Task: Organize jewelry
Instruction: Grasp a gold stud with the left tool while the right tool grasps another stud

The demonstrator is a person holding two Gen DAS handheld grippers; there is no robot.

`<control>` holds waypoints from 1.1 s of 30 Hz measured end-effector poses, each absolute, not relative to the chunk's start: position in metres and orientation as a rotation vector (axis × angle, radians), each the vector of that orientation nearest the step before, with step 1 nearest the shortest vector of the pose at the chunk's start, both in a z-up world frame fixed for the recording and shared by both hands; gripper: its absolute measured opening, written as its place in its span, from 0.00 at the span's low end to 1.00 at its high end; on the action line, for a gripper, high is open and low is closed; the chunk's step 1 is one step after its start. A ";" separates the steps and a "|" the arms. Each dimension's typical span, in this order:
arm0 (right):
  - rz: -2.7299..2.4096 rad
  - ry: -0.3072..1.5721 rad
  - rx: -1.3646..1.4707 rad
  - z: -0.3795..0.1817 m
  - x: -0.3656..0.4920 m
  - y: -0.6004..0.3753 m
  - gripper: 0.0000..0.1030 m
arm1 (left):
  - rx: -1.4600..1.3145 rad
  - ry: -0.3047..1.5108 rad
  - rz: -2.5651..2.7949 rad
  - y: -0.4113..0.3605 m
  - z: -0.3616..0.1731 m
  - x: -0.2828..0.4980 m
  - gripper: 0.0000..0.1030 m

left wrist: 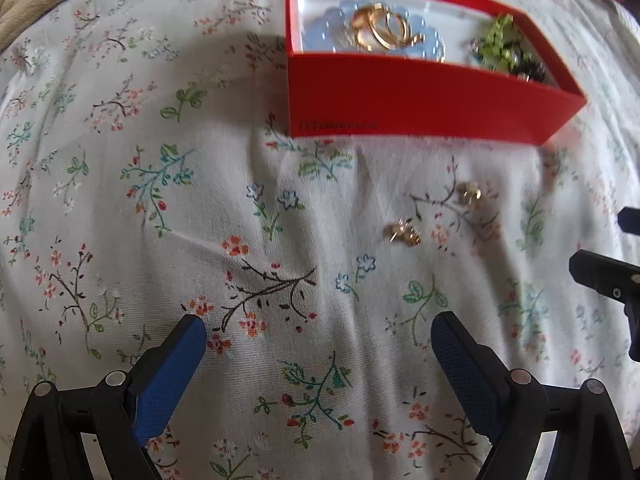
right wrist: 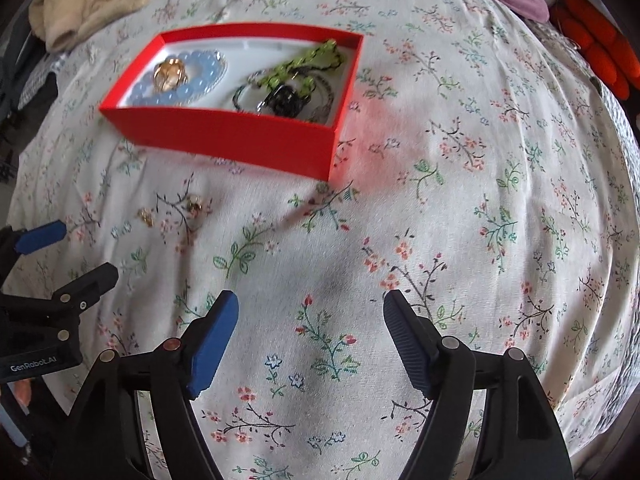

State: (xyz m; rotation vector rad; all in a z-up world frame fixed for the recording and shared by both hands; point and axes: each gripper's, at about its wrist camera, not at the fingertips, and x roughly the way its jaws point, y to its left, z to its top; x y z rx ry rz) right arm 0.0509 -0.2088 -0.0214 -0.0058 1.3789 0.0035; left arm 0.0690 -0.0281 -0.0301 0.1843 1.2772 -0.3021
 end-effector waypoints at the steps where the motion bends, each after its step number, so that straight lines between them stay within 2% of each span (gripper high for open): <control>1: 0.004 1.384 -0.015 -0.024 0.051 -0.208 0.76 | 0.188 1.282 -0.304 -0.028 -0.032 0.069 0.91; 8: -0.008 1.401 -0.018 -0.032 0.053 -0.206 0.76 | 0.106 1.285 -0.328 -0.020 -0.030 0.086 0.91; 10: -0.011 1.401 -0.008 -0.032 0.057 -0.209 0.76 | 0.061 1.285 -0.336 -0.018 -0.028 0.094 0.86; 12: -0.014 1.401 0.005 -0.033 0.060 -0.213 0.76 | 0.027 1.282 -0.343 -0.018 -0.026 0.099 0.73; 13: -0.015 1.402 0.011 -0.033 0.061 -0.215 0.76 | 0.012 1.281 -0.349 -0.019 -0.025 0.102 0.70; 15: -0.018 1.404 0.023 -0.033 0.063 -0.219 0.76 | -0.006 1.277 -0.363 -0.023 -0.023 0.108 0.54; 19: -0.028 1.404 0.054 -0.032 0.070 -0.225 0.76 | 0.011 1.258 -0.393 -0.043 -0.021 0.107 0.45; 21: -0.031 1.404 0.072 -0.032 0.071 -0.230 0.76 | 0.015 1.262 -0.411 -0.050 -0.022 0.108 0.32; 26: -0.033 1.406 0.086 -0.034 0.073 -0.240 0.76 | 0.070 1.268 -0.403 -0.072 -0.031 0.107 0.25; 31: -0.034 1.406 0.088 -0.034 0.072 -0.237 0.76 | 0.150 1.242 -0.367 -0.090 -0.035 0.110 0.13; 33: -0.035 1.406 0.088 -0.034 0.072 -0.237 0.76 | 0.166 1.234 -0.354 -0.096 -0.036 0.110 0.11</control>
